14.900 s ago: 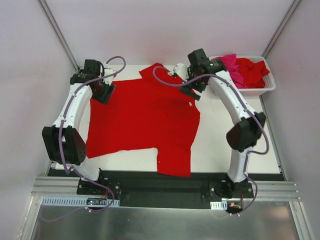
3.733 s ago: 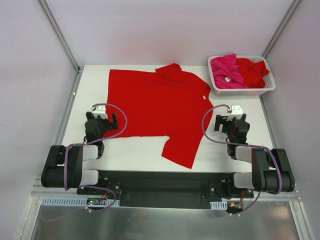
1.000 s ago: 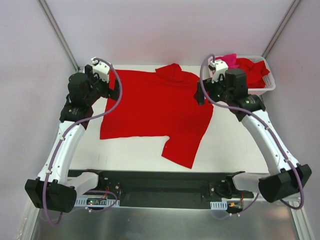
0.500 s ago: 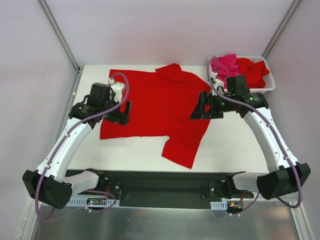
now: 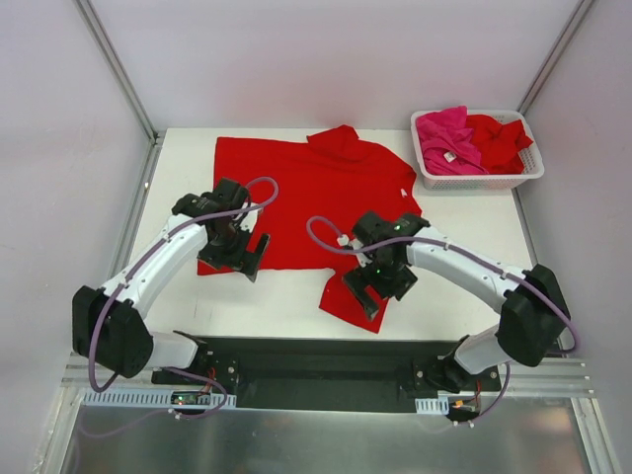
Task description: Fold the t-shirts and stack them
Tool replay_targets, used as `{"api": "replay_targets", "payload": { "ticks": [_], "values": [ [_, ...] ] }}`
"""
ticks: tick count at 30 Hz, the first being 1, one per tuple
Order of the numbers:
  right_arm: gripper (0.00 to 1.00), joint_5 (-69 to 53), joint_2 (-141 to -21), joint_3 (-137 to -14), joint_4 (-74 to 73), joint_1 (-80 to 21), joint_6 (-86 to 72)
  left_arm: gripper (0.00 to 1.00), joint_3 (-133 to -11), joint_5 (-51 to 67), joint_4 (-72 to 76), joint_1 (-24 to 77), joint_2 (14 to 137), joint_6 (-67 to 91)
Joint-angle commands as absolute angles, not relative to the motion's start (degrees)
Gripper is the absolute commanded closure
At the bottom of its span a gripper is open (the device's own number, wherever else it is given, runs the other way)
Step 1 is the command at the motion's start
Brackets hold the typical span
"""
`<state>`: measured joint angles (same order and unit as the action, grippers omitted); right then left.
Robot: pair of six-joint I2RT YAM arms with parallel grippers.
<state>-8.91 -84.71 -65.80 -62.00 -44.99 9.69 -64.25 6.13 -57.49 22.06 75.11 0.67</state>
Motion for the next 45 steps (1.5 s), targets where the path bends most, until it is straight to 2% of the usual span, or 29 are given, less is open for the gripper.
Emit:
{"api": "replay_targets", "payload": {
  "ticks": [1, 5, 11, 17, 23, 25, 30, 35, 45],
  "values": [
    [0.04, -0.46, -82.88, -63.20, -59.94, -51.93, 9.31, 0.01, -66.36, 0.35, -60.47, 18.74, 74.89, 7.29],
    [0.04, 7.20, -79.12, -58.81, -57.40, -60.09, 9.14, 0.01, -63.64, 8.96, -58.45, 5.12, 68.23, 10.62],
    [0.04, 10.28, -71.47, -55.82, -56.34, -61.79, -5.24, 0.01, -55.55, 12.13, -53.35, 0.97, 62.94, 18.87],
    [0.04, 5.89, -65.83, -49.49, -50.98, -62.22, -25.44, 0.01, -49.14, 15.03, -46.94, 0.97, 56.88, 23.20],
    [0.04, 7.65, -60.82, -38.68, -38.27, -64.86, -35.94, 0.01, -47.28, 17.40, -46.84, 1.05, 54.49, 23.82],
    [0.04, 10.71, -61.52, -39.89, -38.05, -67.83, -32.88, 0.01, -48.51, 17.84, -46.76, 1.05, 54.93, 24.34],
    [0.04, 14.49, -74.17, -50.17, -49.21, -71.01, -20.32, 0.01, -52.20, 16.00, -46.76, 1.05, 55.28, 22.59],
    [0.04, 17.05, -77.69, -57.12, -51.06, -74.00, -11.97, 0.01, -53.52, 11.16, -46.76, 0.97, 54.49, 24.17],
    [0.01, 20.04, -78.84, -53.97, -55.98, -74.00, -6.77, 0.01, -58.34, 11.96, -50.18, 0.97, 65.29, 24.35]
  ]
}}
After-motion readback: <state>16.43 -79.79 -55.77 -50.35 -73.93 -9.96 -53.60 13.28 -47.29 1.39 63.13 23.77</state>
